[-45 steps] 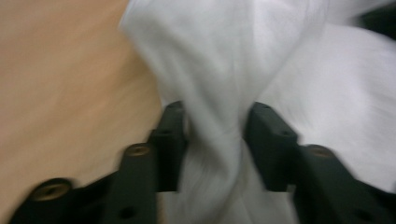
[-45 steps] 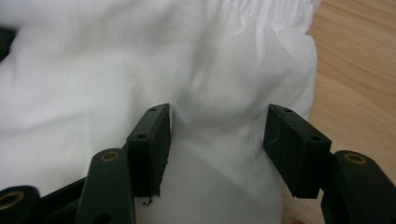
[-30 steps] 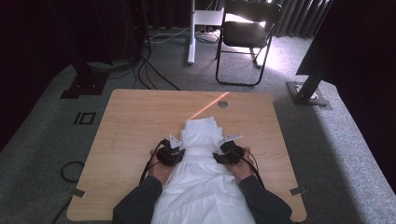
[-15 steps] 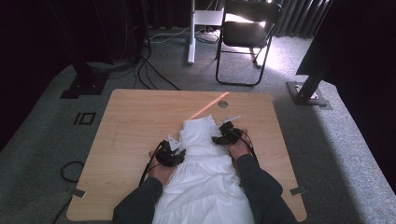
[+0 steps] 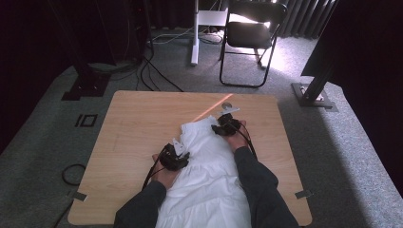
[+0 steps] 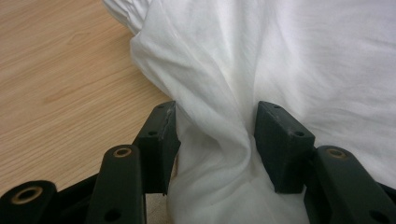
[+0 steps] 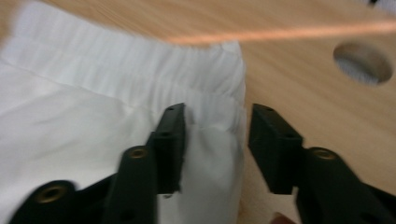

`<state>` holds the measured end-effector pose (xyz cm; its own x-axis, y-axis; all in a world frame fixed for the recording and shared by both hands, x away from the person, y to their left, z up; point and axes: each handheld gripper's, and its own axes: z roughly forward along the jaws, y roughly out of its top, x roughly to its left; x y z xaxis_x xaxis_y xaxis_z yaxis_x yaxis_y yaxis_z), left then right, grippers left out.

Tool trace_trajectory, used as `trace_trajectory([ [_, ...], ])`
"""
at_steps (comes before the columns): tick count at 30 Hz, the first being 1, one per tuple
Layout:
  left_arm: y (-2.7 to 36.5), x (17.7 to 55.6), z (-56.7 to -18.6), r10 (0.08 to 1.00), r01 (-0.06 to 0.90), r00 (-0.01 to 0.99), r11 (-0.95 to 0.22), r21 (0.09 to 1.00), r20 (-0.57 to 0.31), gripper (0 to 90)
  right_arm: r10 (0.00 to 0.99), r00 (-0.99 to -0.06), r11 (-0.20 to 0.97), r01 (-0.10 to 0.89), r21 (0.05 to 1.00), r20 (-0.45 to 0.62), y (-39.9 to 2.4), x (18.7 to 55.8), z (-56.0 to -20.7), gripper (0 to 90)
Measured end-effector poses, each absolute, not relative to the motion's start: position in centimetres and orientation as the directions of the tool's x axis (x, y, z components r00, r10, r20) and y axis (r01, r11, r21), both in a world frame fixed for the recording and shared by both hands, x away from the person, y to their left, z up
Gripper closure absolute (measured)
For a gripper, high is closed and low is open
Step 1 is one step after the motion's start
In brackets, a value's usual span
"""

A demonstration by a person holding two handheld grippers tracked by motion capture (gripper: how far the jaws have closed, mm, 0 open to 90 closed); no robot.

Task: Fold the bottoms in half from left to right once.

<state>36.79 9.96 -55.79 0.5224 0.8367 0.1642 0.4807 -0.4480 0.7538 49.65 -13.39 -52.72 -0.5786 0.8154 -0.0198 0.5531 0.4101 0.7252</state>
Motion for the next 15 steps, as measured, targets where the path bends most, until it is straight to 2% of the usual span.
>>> trace_trajectory([
  [2,10.0,36.9,-55.8,0.839,0.487,0.522,-0.438,0.755,0.150,49.9,0.822,-0.568,0.387,0.601,0.700,0.033,-13.4,49.9,-53.5,37.8],
  [5,10.2,37.0,-55.8,0.842,0.497,0.523,-0.428,0.755,0.133,49.9,0.835,-0.550,0.402,0.628,0.666,0.014,-13.2,49.9,-54.3,37.1],
  [6,10.2,37.0,-55.8,0.845,0.504,0.521,-0.416,0.757,0.118,50.0,0.832,-0.554,0.404,0.633,0.660,0.022,-13.2,49.8,-54.5,39.6],
  [9,10.7,37.6,-55.5,0.848,0.546,0.527,-0.394,0.740,0.062,49.5,0.825,-0.564,0.402,0.623,0.671,0.029,-13.0,49.2,-54.5,59.3],
  [11,11.0,38.1,-54.8,0.853,0.556,0.519,-0.382,0.738,0.050,45.7,0.824,-0.565,0.403,0.630,0.663,0.036,-12.8,48.8,-54.4,70.6],
  [12,11.1,38.4,-54.3,0.853,0.552,0.521,-0.368,0.748,0.035,45.6,0.825,-0.564,0.401,0.634,0.661,0.041,-12.8,48.7,-54.3,74.3],
  [15,11.2,39.6,-52.5,0.842,0.530,0.539,-0.346,0.774,0.007,41.7,0.833,-0.549,0.372,0.650,0.663,0.071,-13.0,48.3,-54.4,76.7],
])
